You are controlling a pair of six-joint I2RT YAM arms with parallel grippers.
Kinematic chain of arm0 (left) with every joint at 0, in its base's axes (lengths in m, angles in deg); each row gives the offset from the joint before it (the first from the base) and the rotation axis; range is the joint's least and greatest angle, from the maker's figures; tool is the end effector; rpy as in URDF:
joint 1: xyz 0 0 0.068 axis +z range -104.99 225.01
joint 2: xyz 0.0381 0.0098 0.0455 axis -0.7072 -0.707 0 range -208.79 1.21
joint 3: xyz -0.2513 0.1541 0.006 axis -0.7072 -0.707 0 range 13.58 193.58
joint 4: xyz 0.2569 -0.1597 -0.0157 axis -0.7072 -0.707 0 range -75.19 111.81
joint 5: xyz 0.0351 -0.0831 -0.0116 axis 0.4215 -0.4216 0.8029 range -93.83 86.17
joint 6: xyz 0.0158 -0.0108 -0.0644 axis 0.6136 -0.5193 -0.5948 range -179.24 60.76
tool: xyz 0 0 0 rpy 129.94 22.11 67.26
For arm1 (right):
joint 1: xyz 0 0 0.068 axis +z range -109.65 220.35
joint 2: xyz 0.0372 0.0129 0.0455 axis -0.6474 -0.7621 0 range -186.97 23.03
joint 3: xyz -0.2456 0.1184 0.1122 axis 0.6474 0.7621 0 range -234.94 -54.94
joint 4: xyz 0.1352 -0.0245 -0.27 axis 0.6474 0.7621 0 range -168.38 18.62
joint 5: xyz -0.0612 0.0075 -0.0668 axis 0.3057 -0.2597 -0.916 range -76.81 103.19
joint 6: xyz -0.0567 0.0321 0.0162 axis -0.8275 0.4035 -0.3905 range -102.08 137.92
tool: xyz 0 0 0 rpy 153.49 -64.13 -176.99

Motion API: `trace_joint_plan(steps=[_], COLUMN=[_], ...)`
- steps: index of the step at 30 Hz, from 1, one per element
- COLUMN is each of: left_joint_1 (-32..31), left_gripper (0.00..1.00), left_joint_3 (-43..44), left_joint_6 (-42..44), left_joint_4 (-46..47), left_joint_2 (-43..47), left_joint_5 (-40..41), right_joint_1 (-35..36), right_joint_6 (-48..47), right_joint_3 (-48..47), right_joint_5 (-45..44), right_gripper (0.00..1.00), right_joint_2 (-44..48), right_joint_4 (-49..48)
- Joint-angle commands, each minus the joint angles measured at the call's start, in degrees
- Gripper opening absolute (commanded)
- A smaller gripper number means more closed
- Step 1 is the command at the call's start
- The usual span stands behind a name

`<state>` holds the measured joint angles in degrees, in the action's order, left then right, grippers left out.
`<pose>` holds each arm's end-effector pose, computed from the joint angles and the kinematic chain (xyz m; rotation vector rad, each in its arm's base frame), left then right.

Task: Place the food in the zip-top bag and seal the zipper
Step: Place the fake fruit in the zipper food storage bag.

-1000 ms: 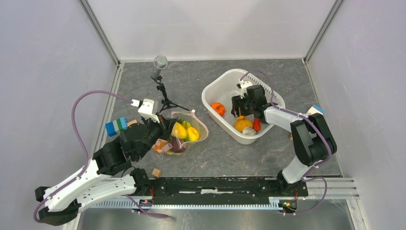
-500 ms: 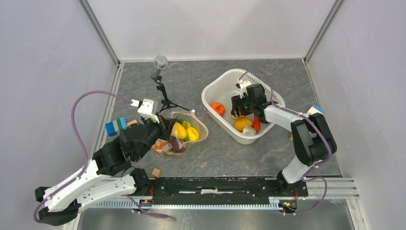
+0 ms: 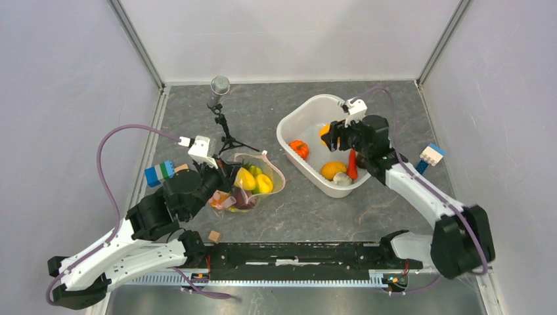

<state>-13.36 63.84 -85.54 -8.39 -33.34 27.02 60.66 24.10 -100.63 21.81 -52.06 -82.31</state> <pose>0.1082 -0.1234 0.3820 0.1262 1.8190 -0.5663 0.3179 0.1263 0.2465 -0.3466 2.0087 0.4438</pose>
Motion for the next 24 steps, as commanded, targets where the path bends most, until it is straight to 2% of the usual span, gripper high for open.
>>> trace_joint_plan(steps=[1, 6, 8, 14, 17, 24], left_joint_1=[-0.2, -0.3, -0.3, -0.2, -0.2, -0.2], left_gripper=[0.03, 0.03, 0.03, 0.03, 0.03, 0.03], left_joint_3=[0.4, 0.4, 0.4, 0.7, 1.0, 2.2], left_joint_6=[-2.0, -2.0, -2.0, -2.1, -2.1, -2.1], left_joint_4=[2.1, 2.7, 3.0, 3.0, 2.9, 2.6], left_joint_2=[0.4, -0.5, -0.9, -1.9, -2.3, -2.6], left_joint_5=[-0.3, -1.0, -1.2, -2.2, -2.6, -3.7], right_joint_1=[-0.3, 0.5, 3.2, 17.6, 22.4, 31.9], right_joint_6=[2.3, 11.3, 14.0, 10.9, 9.5, 1.6], right_joint_3=[2.4, 6.5, 7.6, 6.9, 5.8, -0.4], right_joint_5=[7.2, 22.4, 24.9, 21.7, 21.4, 15.9], right_gripper=[0.44, 0.44, 0.44, 0.45, 0.45, 0.46], right_joint_2=[8.2, 13.8, 15.4, 18.4, 17.7, 10.7], right_joint_4=[-9.4, -18.6, -22.5, -24.6, -25.9, -16.5])
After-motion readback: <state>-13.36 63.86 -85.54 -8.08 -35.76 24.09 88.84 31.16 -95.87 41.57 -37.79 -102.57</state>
